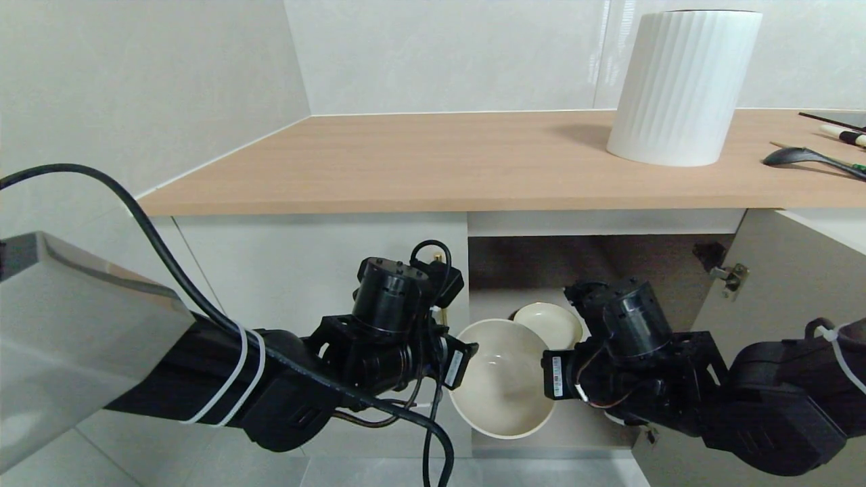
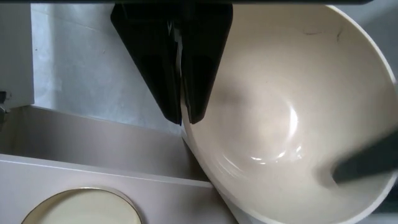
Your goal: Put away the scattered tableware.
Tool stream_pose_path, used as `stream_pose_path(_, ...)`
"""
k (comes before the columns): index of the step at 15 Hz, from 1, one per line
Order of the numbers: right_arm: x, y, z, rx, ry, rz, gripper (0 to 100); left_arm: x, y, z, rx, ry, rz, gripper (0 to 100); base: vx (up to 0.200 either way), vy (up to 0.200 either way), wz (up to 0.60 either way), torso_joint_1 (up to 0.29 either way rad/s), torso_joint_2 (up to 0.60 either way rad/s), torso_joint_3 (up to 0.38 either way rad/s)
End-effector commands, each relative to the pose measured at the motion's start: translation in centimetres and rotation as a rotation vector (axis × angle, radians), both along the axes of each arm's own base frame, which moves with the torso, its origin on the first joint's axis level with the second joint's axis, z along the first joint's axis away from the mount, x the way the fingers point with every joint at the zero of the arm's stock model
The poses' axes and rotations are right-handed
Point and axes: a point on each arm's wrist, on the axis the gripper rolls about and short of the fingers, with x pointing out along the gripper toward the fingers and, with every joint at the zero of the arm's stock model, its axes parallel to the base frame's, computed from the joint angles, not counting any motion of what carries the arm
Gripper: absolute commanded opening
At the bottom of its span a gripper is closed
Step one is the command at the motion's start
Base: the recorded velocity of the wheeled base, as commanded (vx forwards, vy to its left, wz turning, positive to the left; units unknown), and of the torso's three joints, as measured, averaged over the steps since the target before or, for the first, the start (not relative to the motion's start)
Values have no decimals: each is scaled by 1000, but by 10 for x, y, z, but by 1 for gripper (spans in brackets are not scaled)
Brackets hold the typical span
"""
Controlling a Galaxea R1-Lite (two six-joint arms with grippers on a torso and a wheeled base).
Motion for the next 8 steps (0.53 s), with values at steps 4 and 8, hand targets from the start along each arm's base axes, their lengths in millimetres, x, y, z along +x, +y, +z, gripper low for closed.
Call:
stream_pose_path(4,-1,0,-2,-7,3,-1,0,-5,5,15,-18,-39,30,100,0,0,0,0,0,0)
stream_pose_path(8,14,-6,-13,-27,21,-54,0,-21,22,50,-78,-115,45,100,0,0,0,0,0,0)
